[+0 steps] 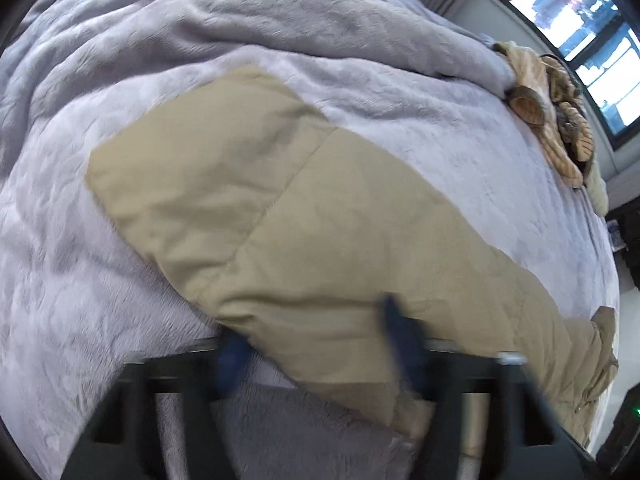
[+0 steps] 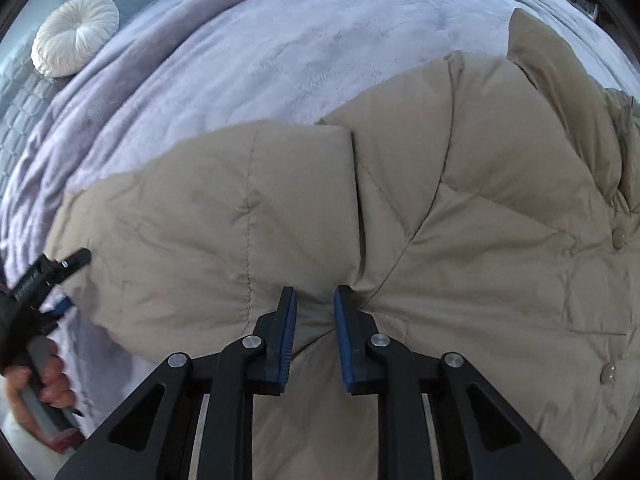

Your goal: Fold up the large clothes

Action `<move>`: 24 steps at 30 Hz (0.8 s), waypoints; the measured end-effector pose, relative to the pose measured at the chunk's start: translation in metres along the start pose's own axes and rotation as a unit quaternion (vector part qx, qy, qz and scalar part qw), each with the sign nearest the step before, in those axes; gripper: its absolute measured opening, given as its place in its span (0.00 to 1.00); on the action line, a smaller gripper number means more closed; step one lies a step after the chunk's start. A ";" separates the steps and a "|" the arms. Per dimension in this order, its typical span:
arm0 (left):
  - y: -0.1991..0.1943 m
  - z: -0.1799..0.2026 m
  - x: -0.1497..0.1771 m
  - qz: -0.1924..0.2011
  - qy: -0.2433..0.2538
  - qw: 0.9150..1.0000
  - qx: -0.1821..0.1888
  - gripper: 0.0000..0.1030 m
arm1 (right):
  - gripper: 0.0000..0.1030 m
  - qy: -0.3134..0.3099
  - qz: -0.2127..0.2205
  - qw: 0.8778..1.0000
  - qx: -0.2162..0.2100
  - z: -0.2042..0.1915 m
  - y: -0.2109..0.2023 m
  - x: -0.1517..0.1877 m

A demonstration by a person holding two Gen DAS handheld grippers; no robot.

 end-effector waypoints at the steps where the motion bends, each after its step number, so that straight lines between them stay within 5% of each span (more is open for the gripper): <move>1: 0.000 0.003 -0.002 -0.007 0.008 1.000 0.017 0.07 | 0.21 -0.006 0.000 1.000 0.006 -0.001 0.002 0.001; 7: -0.034 0.041 -0.008 0.014 0.069 0.995 0.068 0.07 | 0.21 -0.007 -0.003 1.000 0.009 0.007 0.008 0.008; 14: -0.099 0.137 0.013 0.057 0.162 0.975 0.144 0.06 | 0.21 -0.004 0.012 1.000 -0.023 0.013 -0.001 0.007; 16: -0.119 0.173 0.030 0.070 0.197 0.963 0.170 0.06 | 0.21 0.017 0.029 0.998 -0.049 0.024 -0.015 0.010; 24: -0.144 0.325 0.145 0.055 0.339 0.908 0.238 0.06 | 0.19 0.057 0.093 0.994 -0.011 0.119 -0.109 0.063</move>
Point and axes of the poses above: each gripper's, at about its wrist camera, not at the fingertips, and y roughly the way its jaws point, z to its right, x to its underside, the point moved 3 cm from there along y, roughly the way its jaws point, and after that the axes turned 6 degrees about -y, right-handed, at the moved point
